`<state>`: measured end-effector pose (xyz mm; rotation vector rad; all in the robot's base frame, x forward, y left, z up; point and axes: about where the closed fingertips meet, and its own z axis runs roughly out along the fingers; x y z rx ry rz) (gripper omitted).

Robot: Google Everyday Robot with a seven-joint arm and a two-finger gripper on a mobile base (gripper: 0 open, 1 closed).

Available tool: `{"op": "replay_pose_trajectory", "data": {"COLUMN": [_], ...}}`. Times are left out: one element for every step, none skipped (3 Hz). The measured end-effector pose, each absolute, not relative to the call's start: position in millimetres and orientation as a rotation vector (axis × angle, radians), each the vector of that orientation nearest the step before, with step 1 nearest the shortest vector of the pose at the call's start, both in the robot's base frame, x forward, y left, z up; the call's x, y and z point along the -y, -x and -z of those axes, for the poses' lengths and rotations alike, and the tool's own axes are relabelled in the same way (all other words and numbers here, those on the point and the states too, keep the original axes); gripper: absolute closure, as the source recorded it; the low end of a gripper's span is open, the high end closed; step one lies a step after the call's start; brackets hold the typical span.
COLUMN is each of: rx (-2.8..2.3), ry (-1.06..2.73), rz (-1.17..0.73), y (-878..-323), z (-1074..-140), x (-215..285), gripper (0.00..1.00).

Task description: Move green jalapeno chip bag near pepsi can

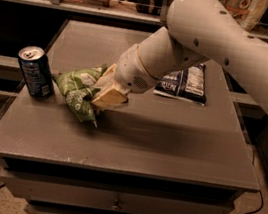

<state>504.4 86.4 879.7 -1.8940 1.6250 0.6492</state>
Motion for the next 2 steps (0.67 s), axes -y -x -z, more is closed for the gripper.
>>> {"op": "replay_pose_trajectory", "data": {"rx": [-1.604, -1.603], "ry": [1.865, 1.869], "rz": [-0.683, -0.684], "y": [-515.1, -514.0], "z": [-874.5, -874.3], "x": [-101.8, -102.9], "gripper": [0.12, 0.00]}}
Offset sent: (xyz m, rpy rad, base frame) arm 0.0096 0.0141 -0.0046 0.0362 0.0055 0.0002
